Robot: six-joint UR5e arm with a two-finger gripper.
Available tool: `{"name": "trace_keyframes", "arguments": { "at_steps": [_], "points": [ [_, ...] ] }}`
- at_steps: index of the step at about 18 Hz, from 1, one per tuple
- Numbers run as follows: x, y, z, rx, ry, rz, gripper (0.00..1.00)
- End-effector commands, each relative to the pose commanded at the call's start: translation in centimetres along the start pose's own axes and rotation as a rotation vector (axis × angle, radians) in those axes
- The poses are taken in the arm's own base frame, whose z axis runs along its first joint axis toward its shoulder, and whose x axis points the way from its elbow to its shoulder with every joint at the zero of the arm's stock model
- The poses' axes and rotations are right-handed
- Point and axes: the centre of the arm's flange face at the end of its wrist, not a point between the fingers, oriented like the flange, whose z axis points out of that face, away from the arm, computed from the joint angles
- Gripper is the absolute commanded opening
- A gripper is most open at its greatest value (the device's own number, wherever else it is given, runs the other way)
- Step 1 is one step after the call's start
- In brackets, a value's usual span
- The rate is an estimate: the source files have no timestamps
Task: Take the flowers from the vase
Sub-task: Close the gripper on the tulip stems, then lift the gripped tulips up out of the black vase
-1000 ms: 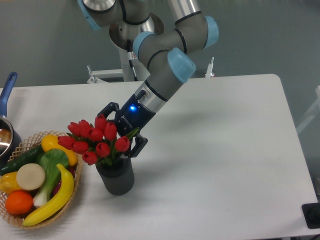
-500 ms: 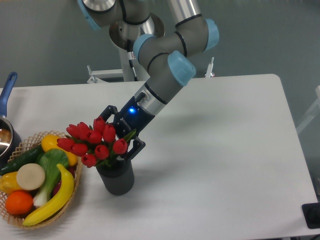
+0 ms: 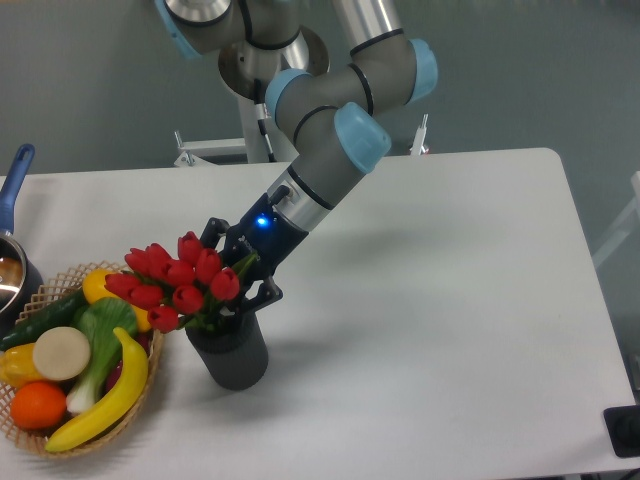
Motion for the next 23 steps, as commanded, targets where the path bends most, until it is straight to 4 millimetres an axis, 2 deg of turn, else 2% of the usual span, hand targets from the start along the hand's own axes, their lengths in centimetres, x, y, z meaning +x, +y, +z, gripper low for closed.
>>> {"name": "trace_keyframes", "arguments": {
  "at_steps": [7,11,18,23],
  "points": [
    [-0.2,-0.1,-0.7,0.017,-0.008,-0.012,0.45],
    [-0.6,-0.6,-1.8,0.036,-0.024,-0.033,0.45],
    [-1.9,-3.1,-4.1,0.083,-0.056,-0.098,0.45],
    [-1.6,-4.9,-5.5,0.094,-0.076,-0.175,0.45]
  ]
}}
